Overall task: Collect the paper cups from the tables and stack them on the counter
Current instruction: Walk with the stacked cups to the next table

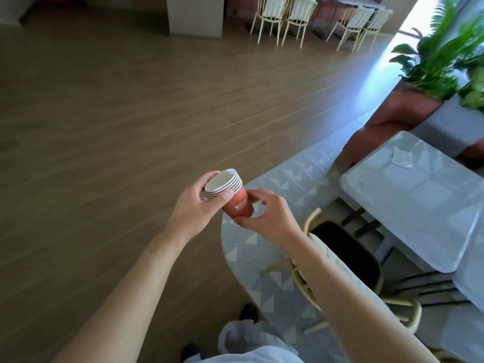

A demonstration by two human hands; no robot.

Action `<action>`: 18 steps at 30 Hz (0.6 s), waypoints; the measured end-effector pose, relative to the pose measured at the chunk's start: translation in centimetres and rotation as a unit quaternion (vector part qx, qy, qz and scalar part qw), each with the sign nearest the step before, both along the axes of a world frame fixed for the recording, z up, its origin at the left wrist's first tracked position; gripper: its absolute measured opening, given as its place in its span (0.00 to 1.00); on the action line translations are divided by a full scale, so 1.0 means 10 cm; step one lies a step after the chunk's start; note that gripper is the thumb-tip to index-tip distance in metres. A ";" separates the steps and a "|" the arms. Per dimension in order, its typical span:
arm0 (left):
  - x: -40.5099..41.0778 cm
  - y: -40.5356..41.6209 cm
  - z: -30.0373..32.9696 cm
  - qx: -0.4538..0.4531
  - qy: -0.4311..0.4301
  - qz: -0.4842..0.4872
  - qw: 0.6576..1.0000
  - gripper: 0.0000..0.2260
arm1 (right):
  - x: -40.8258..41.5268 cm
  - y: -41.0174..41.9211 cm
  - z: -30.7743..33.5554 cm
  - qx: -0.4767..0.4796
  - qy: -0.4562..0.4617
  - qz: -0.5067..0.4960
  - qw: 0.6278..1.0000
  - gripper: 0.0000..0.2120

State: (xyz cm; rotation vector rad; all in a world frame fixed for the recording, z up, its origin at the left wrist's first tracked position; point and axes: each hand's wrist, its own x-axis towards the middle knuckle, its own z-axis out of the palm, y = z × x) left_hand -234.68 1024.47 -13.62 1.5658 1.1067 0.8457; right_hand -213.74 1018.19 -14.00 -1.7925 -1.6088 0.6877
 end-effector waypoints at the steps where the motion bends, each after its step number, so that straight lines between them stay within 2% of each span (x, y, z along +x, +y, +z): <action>1: -0.01 0.05 -0.02 -0.006 0.001 0.005 1.000 0.26 | -0.01 0.06 -0.03 -0.006 0.001 0.003 1.000 0.26; 9: 0.15 0.63 0.04 -0.001 0.026 0.048 0.998 0.27 | 0.15 0.81 -0.13 0.016 0.038 0.037 0.998 0.21; 12: 0.45 0.95 0.16 0.015 0.033 0.052 0.998 0.24 | 0.43 1.21 -0.09 0.045 0.056 0.051 0.996 0.22; 18: 1.36 1.61 0.39 0.051 0.074 0.040 0.995 0.27 | 1.30 1.87 -0.03 0.085 0.053 0.047 0.994 0.23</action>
